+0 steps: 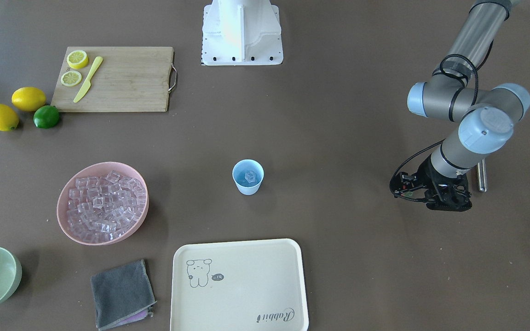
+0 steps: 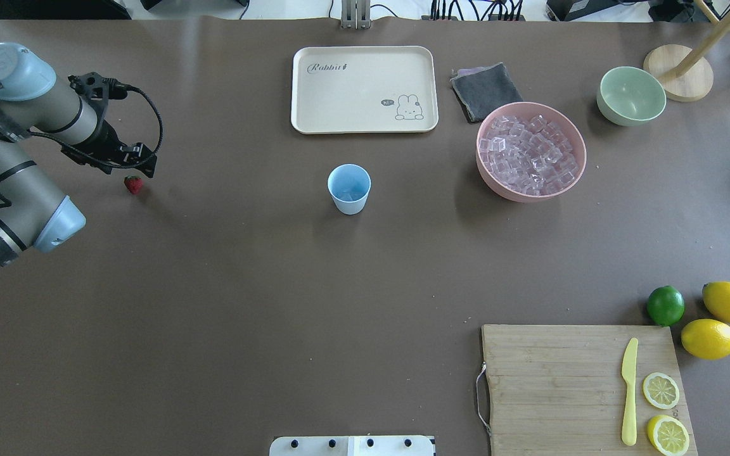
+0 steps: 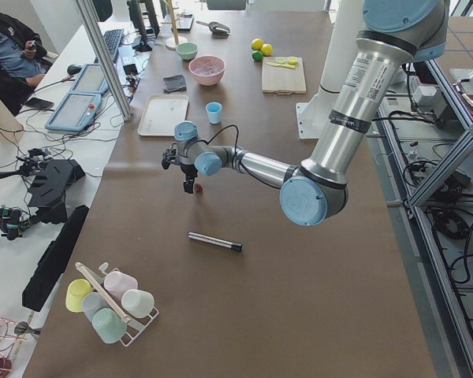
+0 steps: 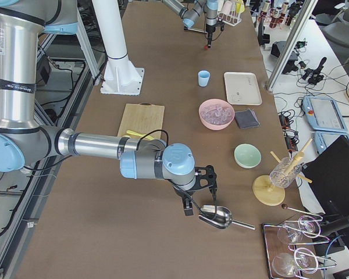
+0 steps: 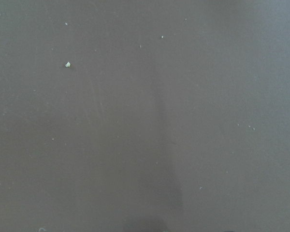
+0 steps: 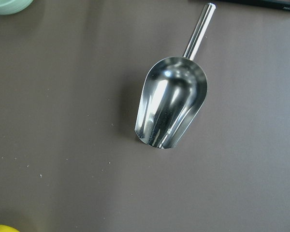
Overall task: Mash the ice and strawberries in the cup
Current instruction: 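Reach the left gripper to the red strawberry and grasp it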
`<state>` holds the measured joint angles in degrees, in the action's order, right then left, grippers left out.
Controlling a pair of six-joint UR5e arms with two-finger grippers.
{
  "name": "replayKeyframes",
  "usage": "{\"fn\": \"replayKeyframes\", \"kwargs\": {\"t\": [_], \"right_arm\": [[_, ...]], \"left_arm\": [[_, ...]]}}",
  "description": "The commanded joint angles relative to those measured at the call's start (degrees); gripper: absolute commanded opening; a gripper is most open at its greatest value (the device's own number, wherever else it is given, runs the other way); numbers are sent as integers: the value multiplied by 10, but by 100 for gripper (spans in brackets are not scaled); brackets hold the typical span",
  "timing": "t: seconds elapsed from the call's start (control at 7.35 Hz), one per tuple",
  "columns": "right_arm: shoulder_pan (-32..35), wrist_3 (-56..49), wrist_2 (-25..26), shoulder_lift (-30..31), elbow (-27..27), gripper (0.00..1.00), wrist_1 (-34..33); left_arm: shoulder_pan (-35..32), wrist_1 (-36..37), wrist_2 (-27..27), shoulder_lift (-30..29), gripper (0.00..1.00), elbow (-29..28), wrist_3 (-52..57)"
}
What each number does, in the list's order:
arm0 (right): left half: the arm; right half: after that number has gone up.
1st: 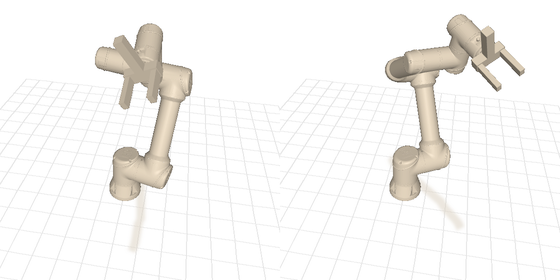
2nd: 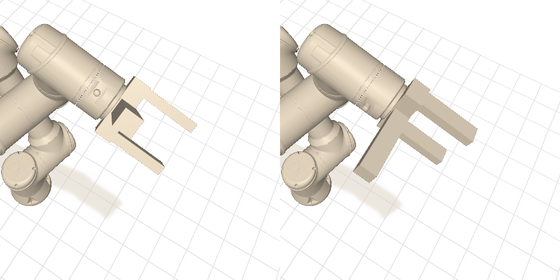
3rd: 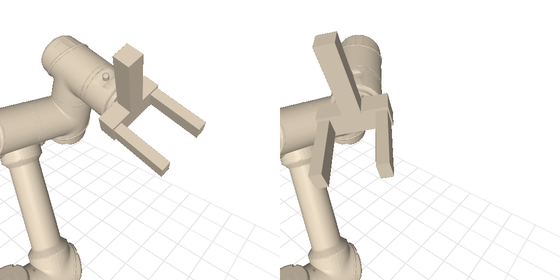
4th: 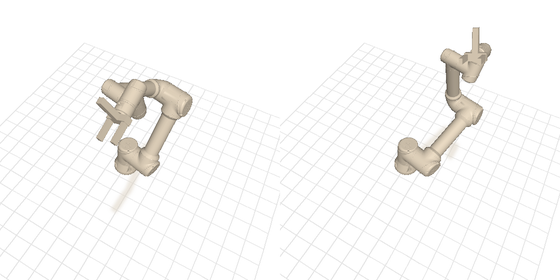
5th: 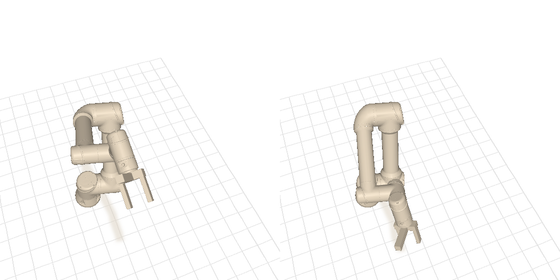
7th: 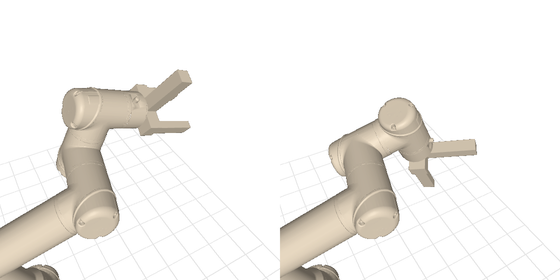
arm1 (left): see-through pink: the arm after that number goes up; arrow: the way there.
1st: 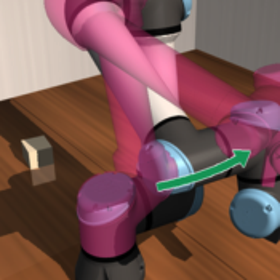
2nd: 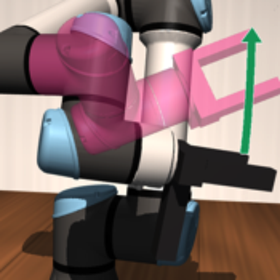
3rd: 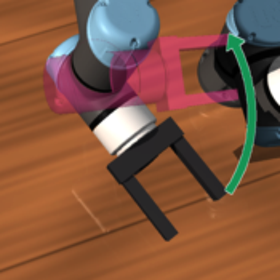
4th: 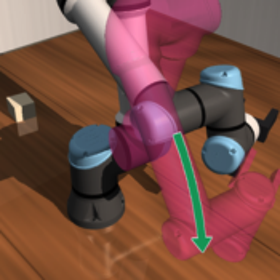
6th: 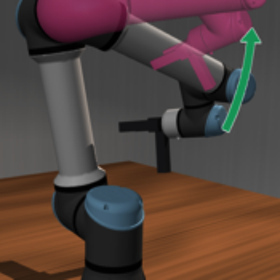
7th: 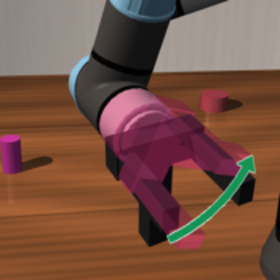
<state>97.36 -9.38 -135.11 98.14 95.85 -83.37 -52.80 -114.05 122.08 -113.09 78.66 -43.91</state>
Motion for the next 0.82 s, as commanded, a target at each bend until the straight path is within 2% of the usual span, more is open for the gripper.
{"fn": "replayKeyframes", "kwargs": {"t": [0.0, 0.27, 0.54, 0.68], "right_arm": [[0, 33, -2, -10, 1, 100, -38], [0, 46, -8, -9, 13, 100, -52], [0, 46, -8, -9, 13, 100, -51], [0, 46, -8, -9, 11, 100, -51]], "left_arm": [[3, -1, 0, -1, 89, -2, -1], [4, -2, 0, -1, 85, -3, -2], [4, -3, 0, 6, 65, -3, -1], [4, -2, 0, 8, 46, -5, -2]]}}
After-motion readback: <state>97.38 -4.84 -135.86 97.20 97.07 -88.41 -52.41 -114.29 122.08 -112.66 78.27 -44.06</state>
